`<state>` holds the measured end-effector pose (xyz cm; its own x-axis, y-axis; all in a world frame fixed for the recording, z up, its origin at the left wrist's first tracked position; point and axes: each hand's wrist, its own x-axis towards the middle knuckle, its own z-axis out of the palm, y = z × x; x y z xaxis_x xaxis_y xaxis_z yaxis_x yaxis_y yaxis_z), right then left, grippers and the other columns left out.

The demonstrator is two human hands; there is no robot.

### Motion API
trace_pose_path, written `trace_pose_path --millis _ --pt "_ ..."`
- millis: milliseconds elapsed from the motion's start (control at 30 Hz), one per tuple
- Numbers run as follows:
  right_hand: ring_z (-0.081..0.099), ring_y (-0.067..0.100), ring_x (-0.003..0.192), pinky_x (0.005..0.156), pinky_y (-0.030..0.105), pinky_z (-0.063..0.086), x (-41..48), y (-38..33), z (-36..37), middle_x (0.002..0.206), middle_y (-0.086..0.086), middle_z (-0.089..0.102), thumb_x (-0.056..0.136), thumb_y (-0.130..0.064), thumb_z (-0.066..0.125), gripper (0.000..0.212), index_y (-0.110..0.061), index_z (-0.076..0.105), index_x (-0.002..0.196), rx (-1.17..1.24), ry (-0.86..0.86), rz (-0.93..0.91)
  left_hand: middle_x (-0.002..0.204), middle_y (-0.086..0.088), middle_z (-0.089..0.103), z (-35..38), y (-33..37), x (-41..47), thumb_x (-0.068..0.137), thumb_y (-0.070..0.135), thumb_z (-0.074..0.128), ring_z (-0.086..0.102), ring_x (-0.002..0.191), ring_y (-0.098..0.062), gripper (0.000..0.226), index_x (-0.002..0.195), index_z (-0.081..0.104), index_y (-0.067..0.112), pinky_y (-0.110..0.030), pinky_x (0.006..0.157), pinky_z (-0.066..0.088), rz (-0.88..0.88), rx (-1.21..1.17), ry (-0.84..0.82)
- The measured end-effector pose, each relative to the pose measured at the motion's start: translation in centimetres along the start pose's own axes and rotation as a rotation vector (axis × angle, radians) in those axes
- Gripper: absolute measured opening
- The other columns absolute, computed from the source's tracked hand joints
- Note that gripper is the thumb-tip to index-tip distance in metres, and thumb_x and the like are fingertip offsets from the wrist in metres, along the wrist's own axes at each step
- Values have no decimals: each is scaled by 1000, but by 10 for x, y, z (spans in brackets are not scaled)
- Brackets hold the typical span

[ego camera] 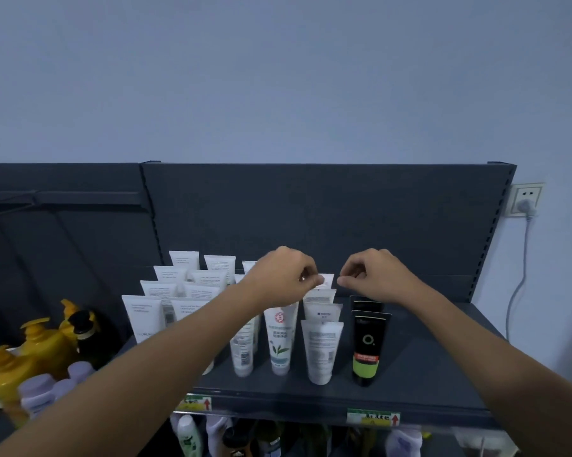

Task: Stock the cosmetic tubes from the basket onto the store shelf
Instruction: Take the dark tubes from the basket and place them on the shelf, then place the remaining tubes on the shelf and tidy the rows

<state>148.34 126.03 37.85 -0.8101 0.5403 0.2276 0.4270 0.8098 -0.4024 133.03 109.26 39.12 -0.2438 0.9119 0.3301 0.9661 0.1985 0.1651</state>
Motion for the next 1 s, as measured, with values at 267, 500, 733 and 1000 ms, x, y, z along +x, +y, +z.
trace_pose_path --millis 267,500,733,1000 --pt "65 6 100 86 36 58 -17 -124 22 103 -18 68 87 -49 66 25 -32 70 106 -86 76 -99 110 10 70 -58 -85 -80 96 47 58 65 101 -10 32 118 68 26 -37 86 57 -15 33 8" --pt "60 8 104 88 36 54 -45 -252 93 111 -15 66 89 -48 66 29 -32 67 114 -58 80 -139 108 11 69 -87 -191 -184 95 43 59 63 100 -10 29 117 69 27 -35 86 55 -32 34 -67" --pt "59 8 109 91 32 53 -73 -353 195 117 -12 64 93 -48 66 36 -29 65 123 12 6 -149 111 5 65 -81 -282 -301 95 45 56 62 104 -18 33 119 66 25 -40 84 54 -5 65 -237" --pt "56 14 115 90 36 52 -107 -408 332 120 -9 61 95 -47 64 40 -27 61 129 47 -156 -132 124 -3 64 -11 -345 -411 95 39 62 61 112 -26 38 127 61 18 -43 87 54 -110 -62 -419"
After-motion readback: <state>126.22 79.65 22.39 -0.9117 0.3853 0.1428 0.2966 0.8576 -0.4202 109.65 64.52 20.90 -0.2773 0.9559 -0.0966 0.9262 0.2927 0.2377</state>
